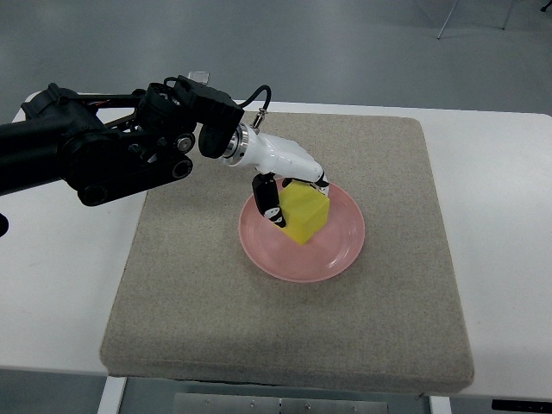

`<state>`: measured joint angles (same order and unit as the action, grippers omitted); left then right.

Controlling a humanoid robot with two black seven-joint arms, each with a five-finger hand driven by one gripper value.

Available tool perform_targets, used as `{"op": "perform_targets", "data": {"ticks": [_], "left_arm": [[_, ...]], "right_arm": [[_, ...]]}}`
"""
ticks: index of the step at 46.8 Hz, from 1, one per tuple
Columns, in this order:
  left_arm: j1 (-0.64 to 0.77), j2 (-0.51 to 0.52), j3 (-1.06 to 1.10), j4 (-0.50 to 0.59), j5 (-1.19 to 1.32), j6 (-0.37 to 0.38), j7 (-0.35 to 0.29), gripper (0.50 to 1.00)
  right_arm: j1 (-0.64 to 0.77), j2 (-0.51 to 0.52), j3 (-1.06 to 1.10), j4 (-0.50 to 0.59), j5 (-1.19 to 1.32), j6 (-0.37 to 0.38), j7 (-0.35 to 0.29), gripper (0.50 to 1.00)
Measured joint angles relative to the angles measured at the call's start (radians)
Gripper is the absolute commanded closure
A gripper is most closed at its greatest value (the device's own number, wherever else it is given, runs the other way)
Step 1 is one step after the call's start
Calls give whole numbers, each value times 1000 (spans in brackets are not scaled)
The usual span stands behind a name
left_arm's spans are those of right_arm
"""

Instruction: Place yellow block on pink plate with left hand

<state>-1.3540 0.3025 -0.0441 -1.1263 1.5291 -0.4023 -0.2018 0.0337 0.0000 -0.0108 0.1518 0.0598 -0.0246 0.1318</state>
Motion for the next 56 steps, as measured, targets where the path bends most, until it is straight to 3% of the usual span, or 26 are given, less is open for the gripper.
{"op": "perform_targets", "data": {"ticks": [20,24,28,38,43,56], "left_arm": [[29,-28,4,41,0,2,1,982],[34,-32,5,55,0,2,1,911],[41,-33,7,59,0,2,0,740],[41,-33,7,57,-1,1,-4,538],[41,-31,3,53,-14,0,-5,508],[36,35,-131,55,-206,-36,-12,506]], "right_arm": [[0,0,0,0,0,0,0,576],[0,0,0,0,0,0,0,576],[0,0,0,0,0,0,0,576],[0,0,0,0,0,0,0,576],[0,0,0,0,0,0,0,576],[0,0,0,0,0,0,0,576]]}}
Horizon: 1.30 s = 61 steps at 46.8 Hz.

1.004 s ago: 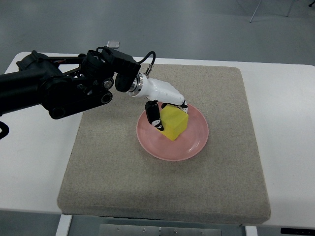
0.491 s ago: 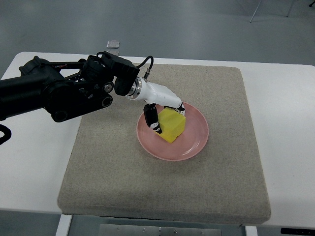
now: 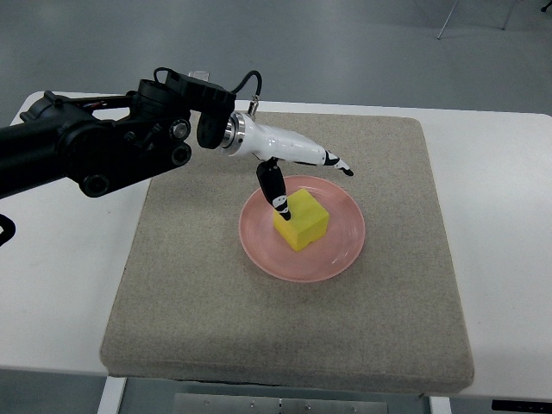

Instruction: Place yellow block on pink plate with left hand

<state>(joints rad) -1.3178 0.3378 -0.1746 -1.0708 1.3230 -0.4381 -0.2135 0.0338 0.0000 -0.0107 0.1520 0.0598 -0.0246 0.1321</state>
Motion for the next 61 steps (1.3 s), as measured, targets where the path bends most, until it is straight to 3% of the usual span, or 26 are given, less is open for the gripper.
{"op": "perform_targets", "data": {"ticks": [15,34,51,61], "left_arm": [[10,137,-161,102,-395,-20,3,506],[148,161,-177,366,-1009,-23,5,506],[304,162,-196,387,-1376,-36,10,506],[379,161,-258,383,-1578,-62,50,506]], "right_arm": [[0,0,0,0,0,0,0,576],[0,0,0,0,0,0,0,576],[0,0,0,0,0,0,0,576],[-1,0,-1,2,2,7,0,576]]}}
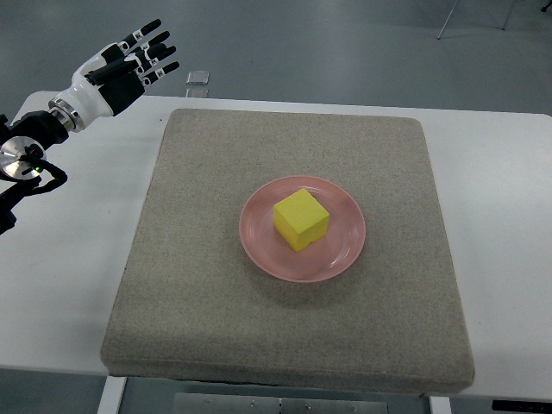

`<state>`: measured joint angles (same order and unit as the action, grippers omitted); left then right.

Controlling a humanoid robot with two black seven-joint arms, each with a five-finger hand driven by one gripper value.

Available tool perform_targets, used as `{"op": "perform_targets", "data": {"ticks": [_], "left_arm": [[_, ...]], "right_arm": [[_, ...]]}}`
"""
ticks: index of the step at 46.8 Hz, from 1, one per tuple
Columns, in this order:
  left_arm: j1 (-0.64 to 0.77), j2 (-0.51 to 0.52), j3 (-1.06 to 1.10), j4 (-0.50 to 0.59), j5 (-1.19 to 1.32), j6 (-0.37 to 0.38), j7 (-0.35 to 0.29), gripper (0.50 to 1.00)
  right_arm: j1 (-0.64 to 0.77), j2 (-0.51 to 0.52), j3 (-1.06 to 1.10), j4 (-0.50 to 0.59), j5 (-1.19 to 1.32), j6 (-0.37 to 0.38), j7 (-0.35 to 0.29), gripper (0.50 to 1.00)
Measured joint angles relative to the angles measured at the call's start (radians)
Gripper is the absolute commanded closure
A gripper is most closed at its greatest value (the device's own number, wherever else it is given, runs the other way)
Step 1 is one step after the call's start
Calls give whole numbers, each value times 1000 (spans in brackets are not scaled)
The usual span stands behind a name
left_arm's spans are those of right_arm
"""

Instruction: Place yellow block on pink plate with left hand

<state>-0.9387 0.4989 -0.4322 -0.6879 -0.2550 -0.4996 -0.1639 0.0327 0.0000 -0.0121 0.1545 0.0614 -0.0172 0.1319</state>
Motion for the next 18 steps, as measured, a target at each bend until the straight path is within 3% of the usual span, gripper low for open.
{"op": "perform_targets", "data": {"ticks": [18], "left_arm": [[21,0,-3,4,-56,6,74,504]], "right_arm": [[-1,0,7,0,3,-4,7,576]]}}
